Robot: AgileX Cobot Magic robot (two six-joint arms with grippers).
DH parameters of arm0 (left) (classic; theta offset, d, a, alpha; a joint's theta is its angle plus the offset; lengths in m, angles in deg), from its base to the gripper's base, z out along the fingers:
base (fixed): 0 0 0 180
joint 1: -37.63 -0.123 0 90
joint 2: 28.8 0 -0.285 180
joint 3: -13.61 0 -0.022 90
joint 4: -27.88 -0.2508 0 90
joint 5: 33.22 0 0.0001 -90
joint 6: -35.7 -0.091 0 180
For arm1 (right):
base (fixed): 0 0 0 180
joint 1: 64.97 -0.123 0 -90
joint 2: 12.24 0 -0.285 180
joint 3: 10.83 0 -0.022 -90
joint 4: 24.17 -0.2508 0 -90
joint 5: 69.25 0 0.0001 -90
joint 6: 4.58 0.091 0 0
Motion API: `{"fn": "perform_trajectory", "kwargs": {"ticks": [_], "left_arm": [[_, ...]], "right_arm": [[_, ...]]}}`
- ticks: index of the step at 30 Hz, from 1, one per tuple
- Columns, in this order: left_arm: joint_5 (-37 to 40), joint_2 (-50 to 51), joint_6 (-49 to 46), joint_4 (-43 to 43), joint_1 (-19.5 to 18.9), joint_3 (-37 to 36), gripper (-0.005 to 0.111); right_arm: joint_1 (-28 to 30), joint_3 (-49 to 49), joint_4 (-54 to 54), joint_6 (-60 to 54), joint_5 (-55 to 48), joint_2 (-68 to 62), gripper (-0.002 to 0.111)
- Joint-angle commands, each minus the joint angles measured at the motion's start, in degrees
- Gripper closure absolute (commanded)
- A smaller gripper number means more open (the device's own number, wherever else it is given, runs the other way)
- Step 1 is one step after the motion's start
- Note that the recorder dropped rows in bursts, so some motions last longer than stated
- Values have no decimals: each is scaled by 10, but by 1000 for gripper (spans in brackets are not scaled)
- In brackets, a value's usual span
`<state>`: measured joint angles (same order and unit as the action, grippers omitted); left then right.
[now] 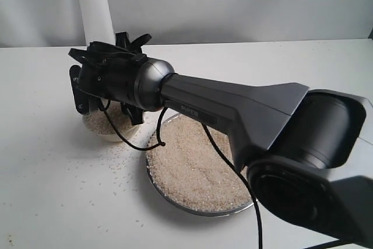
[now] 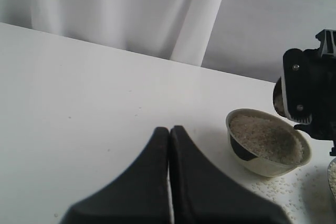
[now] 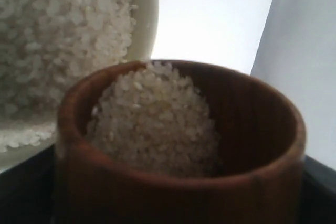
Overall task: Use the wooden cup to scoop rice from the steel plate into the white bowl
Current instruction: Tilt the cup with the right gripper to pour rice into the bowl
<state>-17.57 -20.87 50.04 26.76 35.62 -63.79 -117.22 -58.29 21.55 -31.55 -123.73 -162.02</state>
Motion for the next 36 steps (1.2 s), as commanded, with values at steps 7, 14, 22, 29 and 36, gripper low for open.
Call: {"fn": "perform_trajectory", "kwargs": {"ticks": [7,14,22,29,36], "left_arm": [[-4,-1,2,1,3,2,107],[-4,-1,2,1,3,2,107],[-4,-1,2,1,3,2,107],[-4,-1,2,1,3,2,107],[-4,-1,2,1,3,2,107]], "right_arm": [[-10,-4,64,-24,-5,5,108],[-25,-4,62,-95,-21,5,108],[-26,-4,94,-114,-25,5,108],[-26,-4,112,-119,-29,5,108],[-33,-4,102,-173,-51,5,108]]}}
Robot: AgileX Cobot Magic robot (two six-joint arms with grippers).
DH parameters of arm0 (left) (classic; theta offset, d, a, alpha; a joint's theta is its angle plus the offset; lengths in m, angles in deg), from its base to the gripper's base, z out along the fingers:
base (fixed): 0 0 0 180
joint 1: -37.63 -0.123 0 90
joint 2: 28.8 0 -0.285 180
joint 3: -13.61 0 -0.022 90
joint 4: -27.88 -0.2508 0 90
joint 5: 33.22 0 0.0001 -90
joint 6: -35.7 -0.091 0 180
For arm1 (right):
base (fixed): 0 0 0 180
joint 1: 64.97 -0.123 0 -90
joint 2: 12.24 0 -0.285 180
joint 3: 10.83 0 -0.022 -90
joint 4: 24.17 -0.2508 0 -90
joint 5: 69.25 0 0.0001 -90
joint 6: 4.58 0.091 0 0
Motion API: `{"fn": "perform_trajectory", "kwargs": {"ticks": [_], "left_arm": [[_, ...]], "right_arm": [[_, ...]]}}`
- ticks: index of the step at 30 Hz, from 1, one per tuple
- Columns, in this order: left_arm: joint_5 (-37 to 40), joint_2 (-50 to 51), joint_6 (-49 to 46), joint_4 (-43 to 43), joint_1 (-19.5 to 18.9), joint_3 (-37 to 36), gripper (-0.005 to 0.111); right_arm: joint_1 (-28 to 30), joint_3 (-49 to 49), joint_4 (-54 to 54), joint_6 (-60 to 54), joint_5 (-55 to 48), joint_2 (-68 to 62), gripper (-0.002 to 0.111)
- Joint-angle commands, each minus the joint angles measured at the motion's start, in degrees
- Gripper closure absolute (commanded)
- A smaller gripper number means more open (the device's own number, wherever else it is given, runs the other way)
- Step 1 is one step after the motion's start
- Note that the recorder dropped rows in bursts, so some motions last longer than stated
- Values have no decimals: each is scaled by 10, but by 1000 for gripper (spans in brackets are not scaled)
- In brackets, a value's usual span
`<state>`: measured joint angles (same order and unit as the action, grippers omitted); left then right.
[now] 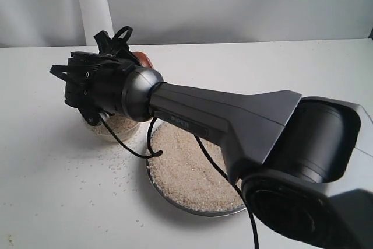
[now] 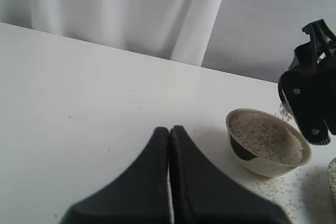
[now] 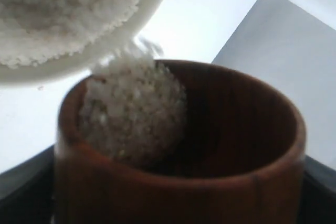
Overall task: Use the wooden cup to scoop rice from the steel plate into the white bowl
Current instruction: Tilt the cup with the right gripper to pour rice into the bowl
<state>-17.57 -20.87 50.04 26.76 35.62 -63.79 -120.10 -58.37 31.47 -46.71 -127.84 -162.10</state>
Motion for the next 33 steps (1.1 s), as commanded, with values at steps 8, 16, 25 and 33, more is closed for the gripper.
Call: {"fn": "perform_trajectory", "kwargs": {"ticks": [8,16,25,33], "left_arm": [[-4,-1,2,1,3,2,107],[-4,-1,2,1,3,2,107],[-4,-1,2,1,3,2,107],[-4,-1,2,1,3,2,107]], "right_arm": [[-16,-3,3,-55,-24,7,108],[-21,-3,2,-67,-27,7,108],[-23,-3,33,-67,9,7,108],[-23,-3,53,-58,49,7,108]]}}
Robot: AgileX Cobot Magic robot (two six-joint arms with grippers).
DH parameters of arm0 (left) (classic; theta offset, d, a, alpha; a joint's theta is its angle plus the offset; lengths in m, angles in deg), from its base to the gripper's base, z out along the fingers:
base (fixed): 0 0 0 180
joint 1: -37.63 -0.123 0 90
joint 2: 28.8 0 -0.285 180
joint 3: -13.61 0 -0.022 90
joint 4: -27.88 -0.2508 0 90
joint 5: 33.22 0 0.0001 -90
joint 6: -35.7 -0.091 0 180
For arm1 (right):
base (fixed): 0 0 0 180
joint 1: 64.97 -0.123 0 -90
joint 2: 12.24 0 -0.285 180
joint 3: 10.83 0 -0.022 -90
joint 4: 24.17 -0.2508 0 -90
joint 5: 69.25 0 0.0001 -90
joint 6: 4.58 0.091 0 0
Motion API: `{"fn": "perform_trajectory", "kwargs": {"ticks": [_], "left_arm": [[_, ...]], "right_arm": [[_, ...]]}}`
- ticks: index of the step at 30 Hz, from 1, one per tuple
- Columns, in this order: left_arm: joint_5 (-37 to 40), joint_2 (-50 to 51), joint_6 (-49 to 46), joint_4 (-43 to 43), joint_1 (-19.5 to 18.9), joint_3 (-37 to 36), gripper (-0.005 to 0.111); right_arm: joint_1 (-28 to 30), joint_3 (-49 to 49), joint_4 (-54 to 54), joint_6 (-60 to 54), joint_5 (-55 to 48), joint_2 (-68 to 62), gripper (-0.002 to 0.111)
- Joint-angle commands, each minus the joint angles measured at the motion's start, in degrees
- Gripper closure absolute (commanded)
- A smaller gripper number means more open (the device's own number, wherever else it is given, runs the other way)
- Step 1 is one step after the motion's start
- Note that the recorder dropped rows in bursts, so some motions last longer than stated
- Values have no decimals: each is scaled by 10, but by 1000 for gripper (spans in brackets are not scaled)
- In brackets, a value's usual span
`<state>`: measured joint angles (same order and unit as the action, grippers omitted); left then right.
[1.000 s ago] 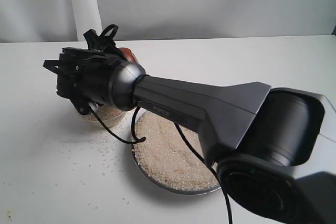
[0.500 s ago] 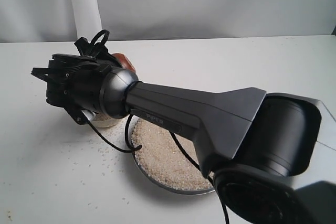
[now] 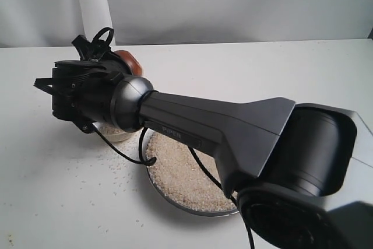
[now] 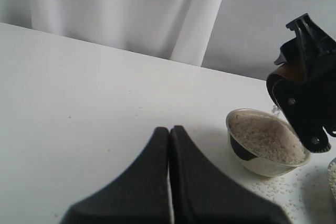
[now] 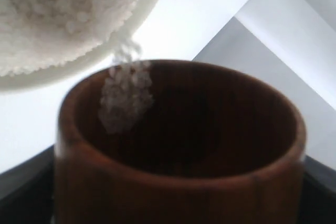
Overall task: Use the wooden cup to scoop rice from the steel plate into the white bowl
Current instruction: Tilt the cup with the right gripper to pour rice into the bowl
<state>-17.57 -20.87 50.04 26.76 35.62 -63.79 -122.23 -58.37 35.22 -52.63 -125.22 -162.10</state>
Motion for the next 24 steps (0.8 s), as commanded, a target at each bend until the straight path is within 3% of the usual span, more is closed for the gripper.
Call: {"fn": "perform_trajectory", "kwargs": {"ticks": [1,24], "left_arm": [[-4,-1,2,1,3,2,107],[-4,-1,2,1,3,2,107]], "right_arm": [[-2,-3,15,1,26,7,108],[-2,-3,31,-10,2,37,108]]}}
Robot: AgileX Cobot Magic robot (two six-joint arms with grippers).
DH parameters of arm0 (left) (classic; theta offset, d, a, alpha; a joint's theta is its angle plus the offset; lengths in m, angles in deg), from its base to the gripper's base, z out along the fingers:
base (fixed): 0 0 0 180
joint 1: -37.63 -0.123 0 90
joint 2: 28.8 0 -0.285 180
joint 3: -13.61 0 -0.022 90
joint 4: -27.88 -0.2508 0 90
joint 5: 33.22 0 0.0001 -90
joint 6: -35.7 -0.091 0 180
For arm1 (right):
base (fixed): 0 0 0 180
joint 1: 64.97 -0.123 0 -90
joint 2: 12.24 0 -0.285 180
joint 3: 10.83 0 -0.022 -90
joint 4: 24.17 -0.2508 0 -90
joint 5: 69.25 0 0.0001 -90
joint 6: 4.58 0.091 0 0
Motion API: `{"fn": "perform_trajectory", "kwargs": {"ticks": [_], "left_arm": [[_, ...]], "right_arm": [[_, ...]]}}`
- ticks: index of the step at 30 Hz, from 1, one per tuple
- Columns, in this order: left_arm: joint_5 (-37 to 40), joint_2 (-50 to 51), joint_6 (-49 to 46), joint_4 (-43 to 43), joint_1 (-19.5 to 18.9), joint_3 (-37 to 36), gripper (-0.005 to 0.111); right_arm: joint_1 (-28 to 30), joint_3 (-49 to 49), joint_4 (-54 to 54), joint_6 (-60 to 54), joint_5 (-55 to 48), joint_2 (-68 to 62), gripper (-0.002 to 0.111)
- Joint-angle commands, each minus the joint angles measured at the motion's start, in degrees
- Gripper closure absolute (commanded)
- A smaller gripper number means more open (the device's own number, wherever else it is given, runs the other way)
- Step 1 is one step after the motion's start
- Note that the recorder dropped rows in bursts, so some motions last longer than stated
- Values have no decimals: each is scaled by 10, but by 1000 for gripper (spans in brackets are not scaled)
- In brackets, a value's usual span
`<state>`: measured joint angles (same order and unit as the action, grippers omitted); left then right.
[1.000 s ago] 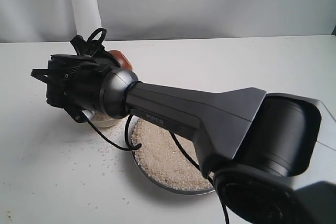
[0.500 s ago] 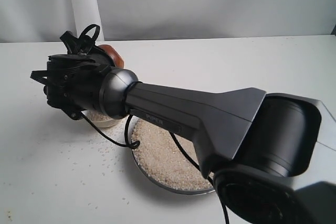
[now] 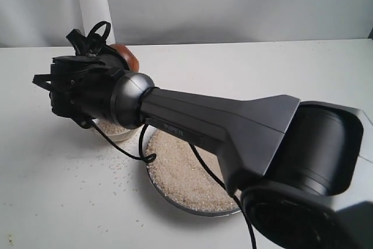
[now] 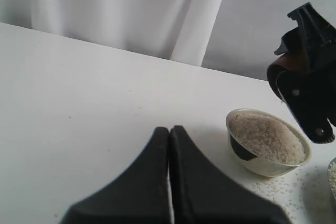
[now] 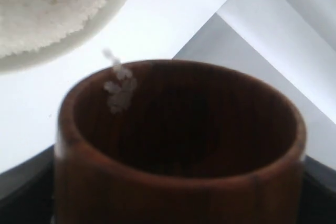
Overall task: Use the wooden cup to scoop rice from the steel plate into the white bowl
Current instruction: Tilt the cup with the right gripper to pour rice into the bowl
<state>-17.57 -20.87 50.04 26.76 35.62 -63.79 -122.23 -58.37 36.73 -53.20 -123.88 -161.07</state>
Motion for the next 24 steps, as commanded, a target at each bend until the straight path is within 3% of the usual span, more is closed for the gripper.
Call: {"fn": "perform_trajectory", "kwargs": {"ticks": [1,9,24], "left_arm": [[-4,-1,2,1,3,2,107],[-4,-1,2,1,3,2,107],[-4,-1,2,1,3,2,107]], "right_arm": [[-3,-3,15,-4,-15,30,108],[-3,-3,-75,-53,-37,35,108],[-5,23,1,-136,-28,38,108]]}}
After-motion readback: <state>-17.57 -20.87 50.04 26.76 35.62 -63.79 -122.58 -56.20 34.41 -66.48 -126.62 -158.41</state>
